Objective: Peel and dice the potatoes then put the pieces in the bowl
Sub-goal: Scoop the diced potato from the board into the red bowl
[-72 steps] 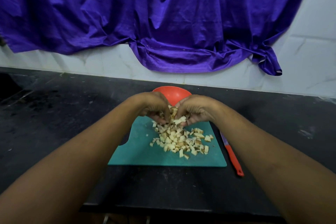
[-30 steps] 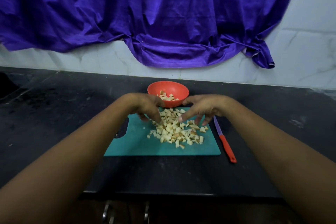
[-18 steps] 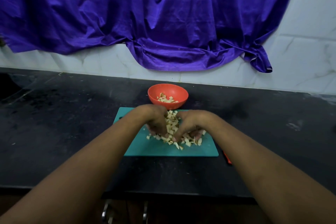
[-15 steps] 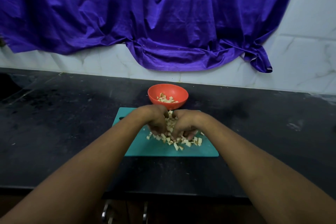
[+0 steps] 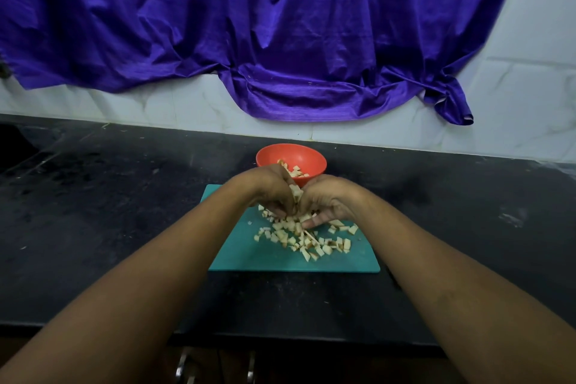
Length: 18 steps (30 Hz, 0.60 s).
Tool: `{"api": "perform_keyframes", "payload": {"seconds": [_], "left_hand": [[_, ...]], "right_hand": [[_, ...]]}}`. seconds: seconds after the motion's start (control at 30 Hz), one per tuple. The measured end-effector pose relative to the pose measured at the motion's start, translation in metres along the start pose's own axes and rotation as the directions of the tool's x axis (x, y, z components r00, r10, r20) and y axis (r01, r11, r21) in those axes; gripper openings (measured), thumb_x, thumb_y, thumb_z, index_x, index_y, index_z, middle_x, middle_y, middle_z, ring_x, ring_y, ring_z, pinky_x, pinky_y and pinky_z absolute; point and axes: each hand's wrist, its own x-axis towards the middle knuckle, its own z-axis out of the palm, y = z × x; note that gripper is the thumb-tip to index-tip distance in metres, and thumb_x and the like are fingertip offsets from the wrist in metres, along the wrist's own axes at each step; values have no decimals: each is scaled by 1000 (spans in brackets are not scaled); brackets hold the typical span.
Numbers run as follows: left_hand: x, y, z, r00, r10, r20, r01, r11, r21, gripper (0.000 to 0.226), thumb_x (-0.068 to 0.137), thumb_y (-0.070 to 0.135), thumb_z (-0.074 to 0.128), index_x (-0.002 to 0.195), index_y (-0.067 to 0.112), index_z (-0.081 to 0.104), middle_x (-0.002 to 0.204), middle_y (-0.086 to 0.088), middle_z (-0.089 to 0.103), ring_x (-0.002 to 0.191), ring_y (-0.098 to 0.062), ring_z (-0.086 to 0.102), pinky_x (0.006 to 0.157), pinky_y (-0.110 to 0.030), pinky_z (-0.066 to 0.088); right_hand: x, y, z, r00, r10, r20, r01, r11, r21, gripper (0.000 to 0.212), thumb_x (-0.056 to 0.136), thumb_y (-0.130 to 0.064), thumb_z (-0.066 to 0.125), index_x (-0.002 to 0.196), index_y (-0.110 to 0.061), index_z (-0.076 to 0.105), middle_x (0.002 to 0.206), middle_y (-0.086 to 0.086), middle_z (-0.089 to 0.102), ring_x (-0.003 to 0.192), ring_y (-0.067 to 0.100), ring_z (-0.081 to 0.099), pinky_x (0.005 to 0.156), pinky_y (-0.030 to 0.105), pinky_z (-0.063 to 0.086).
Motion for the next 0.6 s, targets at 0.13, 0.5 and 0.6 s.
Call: {"api": "perform_keyframes", "payload": {"seconds": [0.13,0.5,0.6], "left_hand": [[1,10,-9,1000,-11,23,11,1000,-19,31,82,-15,73,112,-5,68,95,-26,76,88,-30,77,88,-42,62],[42,54,-53,997,14,-71,-26,984,-177,27,84,-15,69,111,-14,67,112,-26,72,90,-28,75,77,-36,65],[56,57,-57,993,-3,-116,-17,985,-170,30,88,-13,62,118,-10,64,117,-25,70,90,-28,73,81,-37,64]], "right_hand": [[2,-9,-12,997,11,70,-17,996,84,20,86,21,61,101,9,65,99,22,70,91,33,75,80,44,64],[31,-71,-51,999,-29,30,22,978,206,21,86,22,57,99,6,61,125,26,63,109,36,69,71,40,64],[51,-81,-55,999,-47,-19,50,974,221,26,87,21,54,108,5,58,134,27,56,109,35,69,80,47,63]]}}
